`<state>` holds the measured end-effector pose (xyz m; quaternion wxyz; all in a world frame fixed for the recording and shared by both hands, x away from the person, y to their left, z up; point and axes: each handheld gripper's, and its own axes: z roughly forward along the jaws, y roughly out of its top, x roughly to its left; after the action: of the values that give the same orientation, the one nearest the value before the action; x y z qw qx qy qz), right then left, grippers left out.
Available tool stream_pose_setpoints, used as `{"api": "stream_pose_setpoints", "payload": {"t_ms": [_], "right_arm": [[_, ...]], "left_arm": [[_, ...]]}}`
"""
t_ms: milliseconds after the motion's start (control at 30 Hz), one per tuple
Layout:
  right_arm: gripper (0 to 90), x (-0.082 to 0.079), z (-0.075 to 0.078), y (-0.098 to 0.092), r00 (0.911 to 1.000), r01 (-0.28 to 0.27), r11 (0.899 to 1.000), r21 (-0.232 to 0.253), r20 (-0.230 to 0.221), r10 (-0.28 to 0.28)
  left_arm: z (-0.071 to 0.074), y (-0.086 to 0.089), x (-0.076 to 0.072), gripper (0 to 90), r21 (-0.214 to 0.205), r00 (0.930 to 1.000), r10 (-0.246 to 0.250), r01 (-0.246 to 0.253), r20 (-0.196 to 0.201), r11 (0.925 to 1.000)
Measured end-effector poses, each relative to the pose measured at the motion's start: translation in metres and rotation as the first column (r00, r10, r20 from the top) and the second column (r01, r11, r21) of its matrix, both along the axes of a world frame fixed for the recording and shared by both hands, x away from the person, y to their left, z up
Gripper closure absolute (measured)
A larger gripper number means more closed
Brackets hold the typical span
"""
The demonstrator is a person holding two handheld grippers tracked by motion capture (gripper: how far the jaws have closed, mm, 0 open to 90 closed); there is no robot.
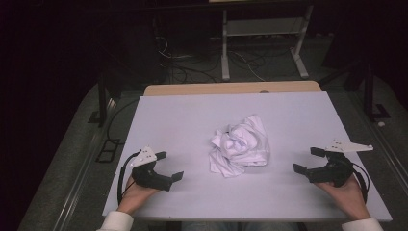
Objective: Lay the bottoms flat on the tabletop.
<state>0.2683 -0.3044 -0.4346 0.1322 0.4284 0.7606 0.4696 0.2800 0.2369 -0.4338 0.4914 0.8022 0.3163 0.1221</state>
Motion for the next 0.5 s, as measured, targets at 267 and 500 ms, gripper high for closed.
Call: {"api": "stream_pose_setpoints", "payload": {"t_ms": [267,500], "right_arm": [[0.0,-0.0005,0.0013,-0.0032,0.9999,0.015,1.000,0.011,-0.002,-0.015],[0.0,-0.0007,0.0033,-0.0032,0.9999,0.015,1.000,0.015,0.001,-0.015]], "left_arm": [[0.0008,-0.0002,-0.0001,0.0,-0.002,1.0000,-0.001,0.001,0.003,1.0000],[0.0035,0.0006,0.0001,0.0,-0.007,0.9999,0.006,-0.006,0.013,1.0000]]}}
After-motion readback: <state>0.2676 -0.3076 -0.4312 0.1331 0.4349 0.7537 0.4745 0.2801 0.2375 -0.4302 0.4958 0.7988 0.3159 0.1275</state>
